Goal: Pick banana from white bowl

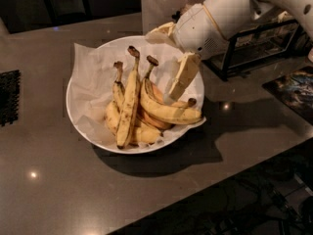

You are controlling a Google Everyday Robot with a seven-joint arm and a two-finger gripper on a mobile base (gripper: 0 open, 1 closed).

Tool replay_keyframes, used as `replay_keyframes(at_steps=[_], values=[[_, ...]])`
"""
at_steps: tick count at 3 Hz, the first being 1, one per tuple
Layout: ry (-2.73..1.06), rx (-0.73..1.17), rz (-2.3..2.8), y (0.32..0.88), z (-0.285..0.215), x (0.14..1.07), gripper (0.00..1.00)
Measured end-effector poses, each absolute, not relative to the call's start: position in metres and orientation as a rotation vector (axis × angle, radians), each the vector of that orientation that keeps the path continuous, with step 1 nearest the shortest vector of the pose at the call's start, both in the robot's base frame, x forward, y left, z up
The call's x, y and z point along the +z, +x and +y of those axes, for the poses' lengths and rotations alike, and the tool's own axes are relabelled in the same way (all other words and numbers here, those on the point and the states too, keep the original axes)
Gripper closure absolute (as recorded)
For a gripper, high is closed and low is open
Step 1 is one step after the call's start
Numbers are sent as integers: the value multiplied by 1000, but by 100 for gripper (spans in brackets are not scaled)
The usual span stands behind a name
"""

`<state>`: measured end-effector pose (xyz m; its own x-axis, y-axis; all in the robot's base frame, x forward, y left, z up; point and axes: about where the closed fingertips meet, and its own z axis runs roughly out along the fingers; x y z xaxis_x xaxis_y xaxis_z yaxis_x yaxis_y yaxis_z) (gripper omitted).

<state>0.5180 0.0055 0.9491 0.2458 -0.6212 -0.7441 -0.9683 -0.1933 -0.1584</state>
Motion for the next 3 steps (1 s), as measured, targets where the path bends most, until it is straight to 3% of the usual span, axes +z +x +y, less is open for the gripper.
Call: replay_keyframes(at_steps=[1,3], values=[[-1704,911,1319,524,9,976,0],[-1608,1087,1129,516,5,1034,0]])
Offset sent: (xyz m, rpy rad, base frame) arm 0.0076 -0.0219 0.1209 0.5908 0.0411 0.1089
